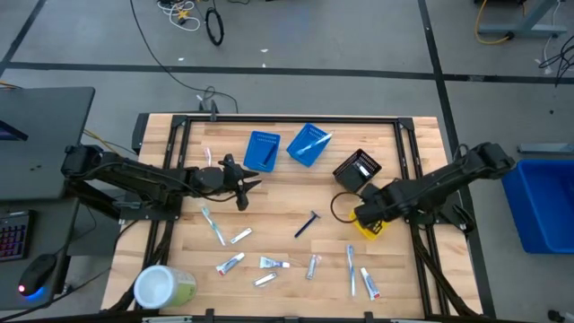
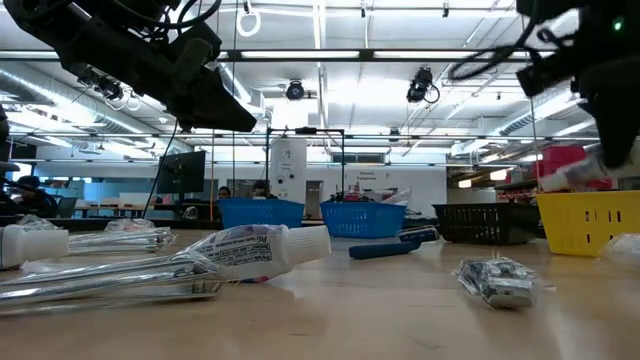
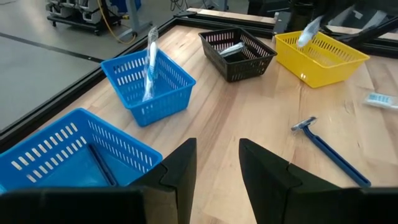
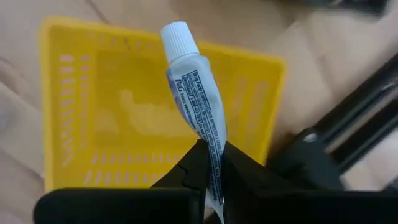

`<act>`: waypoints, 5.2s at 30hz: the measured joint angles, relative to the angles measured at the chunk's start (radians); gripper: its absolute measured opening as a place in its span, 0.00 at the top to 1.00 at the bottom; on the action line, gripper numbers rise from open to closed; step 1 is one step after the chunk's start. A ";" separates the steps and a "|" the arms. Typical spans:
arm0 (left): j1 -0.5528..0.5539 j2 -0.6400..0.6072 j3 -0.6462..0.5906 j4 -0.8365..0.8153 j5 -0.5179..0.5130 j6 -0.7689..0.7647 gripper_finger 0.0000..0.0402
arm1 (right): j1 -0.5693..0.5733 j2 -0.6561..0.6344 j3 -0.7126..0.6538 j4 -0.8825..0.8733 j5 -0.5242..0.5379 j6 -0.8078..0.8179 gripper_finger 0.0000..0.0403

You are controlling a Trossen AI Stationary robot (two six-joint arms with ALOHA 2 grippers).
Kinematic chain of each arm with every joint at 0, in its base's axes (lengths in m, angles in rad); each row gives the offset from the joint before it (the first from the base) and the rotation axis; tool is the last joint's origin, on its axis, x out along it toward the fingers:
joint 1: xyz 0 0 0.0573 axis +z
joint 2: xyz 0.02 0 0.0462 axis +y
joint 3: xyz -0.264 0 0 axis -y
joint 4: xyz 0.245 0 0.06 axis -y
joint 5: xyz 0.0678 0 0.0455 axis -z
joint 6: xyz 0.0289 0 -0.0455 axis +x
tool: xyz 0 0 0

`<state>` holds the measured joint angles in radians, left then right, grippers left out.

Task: Pick & Place Travel size toiletries
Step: Put the white toothpaste into the yellow basket, then put the blue razor into the left blue basket

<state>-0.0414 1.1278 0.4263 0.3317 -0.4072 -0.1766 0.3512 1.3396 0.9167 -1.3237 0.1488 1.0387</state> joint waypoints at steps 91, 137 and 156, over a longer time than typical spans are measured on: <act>0.000 0.000 0.000 0.039 0.062 -0.187 0.68 | -0.200 0.480 -0.031 1.251 -0.184 -1.125 0.70; -0.038 0.575 0.142 0.375 0.311 0.031 0.57 | -0.246 0.465 0.038 1.437 0.007 -1.130 0.92; -0.038 0.575 0.142 0.321 0.303 -0.004 0.90 | -0.247 0.465 0.038 1.452 -0.016 -1.132 0.91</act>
<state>-0.0792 1.7023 0.5682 0.6531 -0.1038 -0.1809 0.1038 1.8046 0.9550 0.1278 0.1330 -0.0937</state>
